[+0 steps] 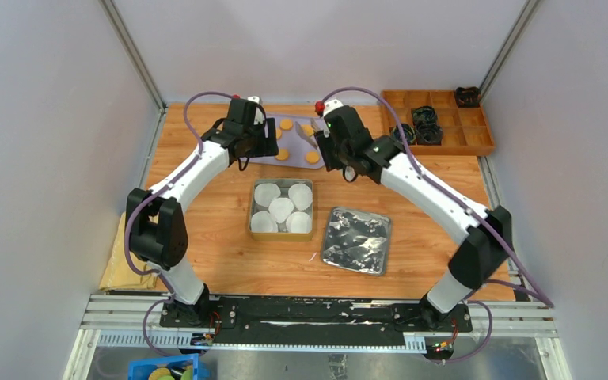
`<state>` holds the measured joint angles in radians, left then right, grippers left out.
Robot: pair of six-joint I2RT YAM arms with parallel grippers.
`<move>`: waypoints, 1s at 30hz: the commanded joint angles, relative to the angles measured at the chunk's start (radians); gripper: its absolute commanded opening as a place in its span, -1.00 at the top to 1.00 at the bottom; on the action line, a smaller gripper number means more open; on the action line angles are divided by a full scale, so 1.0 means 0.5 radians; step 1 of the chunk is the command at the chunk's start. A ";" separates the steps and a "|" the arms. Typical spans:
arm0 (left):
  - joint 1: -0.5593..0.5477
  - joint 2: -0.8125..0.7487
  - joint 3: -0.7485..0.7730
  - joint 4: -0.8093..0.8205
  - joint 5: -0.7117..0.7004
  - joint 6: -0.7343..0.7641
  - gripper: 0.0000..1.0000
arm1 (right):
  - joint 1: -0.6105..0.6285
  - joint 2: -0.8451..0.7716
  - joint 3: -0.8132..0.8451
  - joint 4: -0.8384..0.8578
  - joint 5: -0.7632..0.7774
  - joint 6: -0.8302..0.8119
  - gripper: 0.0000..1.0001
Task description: Pack the cookies
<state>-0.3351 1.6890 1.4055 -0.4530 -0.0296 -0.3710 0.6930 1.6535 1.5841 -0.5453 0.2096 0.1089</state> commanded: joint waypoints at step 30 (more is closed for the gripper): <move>0.011 -0.285 -0.202 0.043 -0.063 -0.074 -0.52 | 0.748 -0.441 -0.551 -0.339 0.361 0.371 0.81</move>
<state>-0.3351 1.5627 1.3121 -0.4473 -0.0750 -0.4042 1.0485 1.4616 1.2926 -0.6804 0.3428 0.2642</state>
